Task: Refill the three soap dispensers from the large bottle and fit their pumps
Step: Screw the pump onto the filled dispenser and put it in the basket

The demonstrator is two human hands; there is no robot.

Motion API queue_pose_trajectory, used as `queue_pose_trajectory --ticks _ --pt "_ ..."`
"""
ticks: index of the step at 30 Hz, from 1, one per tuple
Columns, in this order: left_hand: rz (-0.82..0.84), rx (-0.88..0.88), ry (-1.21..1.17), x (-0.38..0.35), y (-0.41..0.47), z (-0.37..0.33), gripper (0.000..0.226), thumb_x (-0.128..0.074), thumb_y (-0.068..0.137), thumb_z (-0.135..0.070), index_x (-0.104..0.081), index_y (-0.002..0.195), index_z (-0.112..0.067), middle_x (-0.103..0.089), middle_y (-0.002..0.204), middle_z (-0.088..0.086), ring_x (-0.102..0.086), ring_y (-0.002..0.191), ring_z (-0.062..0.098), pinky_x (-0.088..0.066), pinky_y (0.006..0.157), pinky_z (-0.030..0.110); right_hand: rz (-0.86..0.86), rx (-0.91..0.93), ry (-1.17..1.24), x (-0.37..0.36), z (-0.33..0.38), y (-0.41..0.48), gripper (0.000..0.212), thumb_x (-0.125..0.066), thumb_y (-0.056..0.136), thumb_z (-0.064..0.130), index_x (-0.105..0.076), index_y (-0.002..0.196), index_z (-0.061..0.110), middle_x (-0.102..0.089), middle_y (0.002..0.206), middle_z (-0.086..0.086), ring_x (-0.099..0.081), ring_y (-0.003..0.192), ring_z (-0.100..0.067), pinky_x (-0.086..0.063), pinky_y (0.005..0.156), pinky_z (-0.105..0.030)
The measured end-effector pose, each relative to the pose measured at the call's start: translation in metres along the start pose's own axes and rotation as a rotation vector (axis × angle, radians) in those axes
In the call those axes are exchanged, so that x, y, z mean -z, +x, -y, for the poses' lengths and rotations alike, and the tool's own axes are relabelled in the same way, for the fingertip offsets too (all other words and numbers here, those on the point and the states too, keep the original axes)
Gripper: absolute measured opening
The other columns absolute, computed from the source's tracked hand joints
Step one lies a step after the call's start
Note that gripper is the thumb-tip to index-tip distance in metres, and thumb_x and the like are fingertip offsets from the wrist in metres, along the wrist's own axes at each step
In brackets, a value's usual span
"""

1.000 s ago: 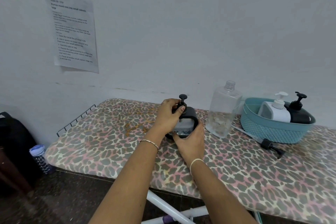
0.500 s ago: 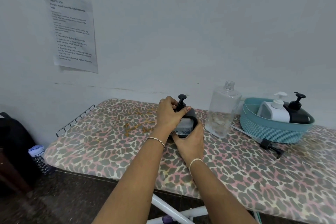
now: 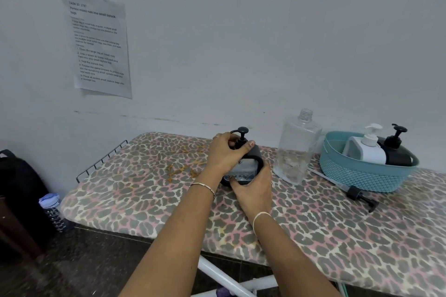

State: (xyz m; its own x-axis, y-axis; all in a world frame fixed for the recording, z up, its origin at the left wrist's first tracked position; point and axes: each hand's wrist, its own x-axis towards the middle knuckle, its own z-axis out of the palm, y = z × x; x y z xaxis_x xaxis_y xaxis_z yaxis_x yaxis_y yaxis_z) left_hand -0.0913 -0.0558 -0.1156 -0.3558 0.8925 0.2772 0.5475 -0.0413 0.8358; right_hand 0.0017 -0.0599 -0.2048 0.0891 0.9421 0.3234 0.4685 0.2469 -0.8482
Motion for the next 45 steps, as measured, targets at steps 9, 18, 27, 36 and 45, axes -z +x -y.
queue_pose_trajectory --ticks 9,18,27,36,45 --pt "-0.327 -0.02 0.082 -0.024 -0.008 -0.001 0.045 -0.08 0.068 -0.048 -0.056 0.086 -0.015 -0.06 0.091 -0.002 -0.056 0.082 0.014 -0.041 0.067 0.023 -0.008 -0.012 0.052 0.001 0.001 -0.001 0.09 -0.08 0.064 0.046 -0.034 0.136 0.019 -0.047 0.13 0.002 -0.051 0.118 -0.017 -0.05 0.092 -0.038" --pt "-0.312 -0.077 -0.018 -0.024 -0.012 -0.002 0.033 -0.077 0.079 -0.033 -0.062 0.1 -0.013 -0.059 0.101 0.0 -0.055 0.09 0.012 -0.04 0.077 0.02 0.011 -0.016 0.011 0.001 0.001 -0.001 0.092 -0.079 0.064 0.046 -0.032 0.138 0.016 -0.046 0.132 -0.001 -0.051 0.12 -0.02 -0.049 0.095 -0.041" --pt "-0.054 -0.023 0.065 -0.003 -0.005 -0.006 0.036 -0.07 0.085 -0.033 -0.066 0.115 -0.012 -0.069 0.109 0.001 -0.063 0.1 0.015 -0.042 0.078 0.019 0.034 -0.021 -0.009 -0.001 0.001 0.0 0.098 -0.08 0.062 0.048 -0.031 0.14 0.014 -0.045 0.131 -0.002 -0.048 0.122 -0.021 -0.048 0.096 -0.042" --pt "-0.288 0.007 0.041 -0.016 -0.012 -0.005 0.048 -0.08 0.069 -0.05 -0.062 0.095 -0.013 -0.064 0.094 -0.002 -0.061 0.085 0.013 -0.051 0.073 0.027 0.042 -0.029 -0.002 0.001 0.003 -0.001 0.1 -0.08 0.062 0.05 -0.029 0.141 0.016 -0.044 0.133 -0.001 -0.049 0.122 -0.02 -0.048 0.096 -0.041" --pt "-0.35 -0.059 0.1 -0.022 -0.018 -0.005 0.036 -0.075 0.077 -0.043 -0.059 0.091 -0.014 -0.052 0.098 -0.003 -0.053 0.081 0.013 -0.04 0.07 0.023 -0.011 0.102 0.022 0.004 0.008 -0.006 0.105 -0.08 0.071 0.035 -0.012 0.151 0.021 -0.029 0.151 0.0 -0.032 0.137 -0.016 -0.036 0.106 -0.03"
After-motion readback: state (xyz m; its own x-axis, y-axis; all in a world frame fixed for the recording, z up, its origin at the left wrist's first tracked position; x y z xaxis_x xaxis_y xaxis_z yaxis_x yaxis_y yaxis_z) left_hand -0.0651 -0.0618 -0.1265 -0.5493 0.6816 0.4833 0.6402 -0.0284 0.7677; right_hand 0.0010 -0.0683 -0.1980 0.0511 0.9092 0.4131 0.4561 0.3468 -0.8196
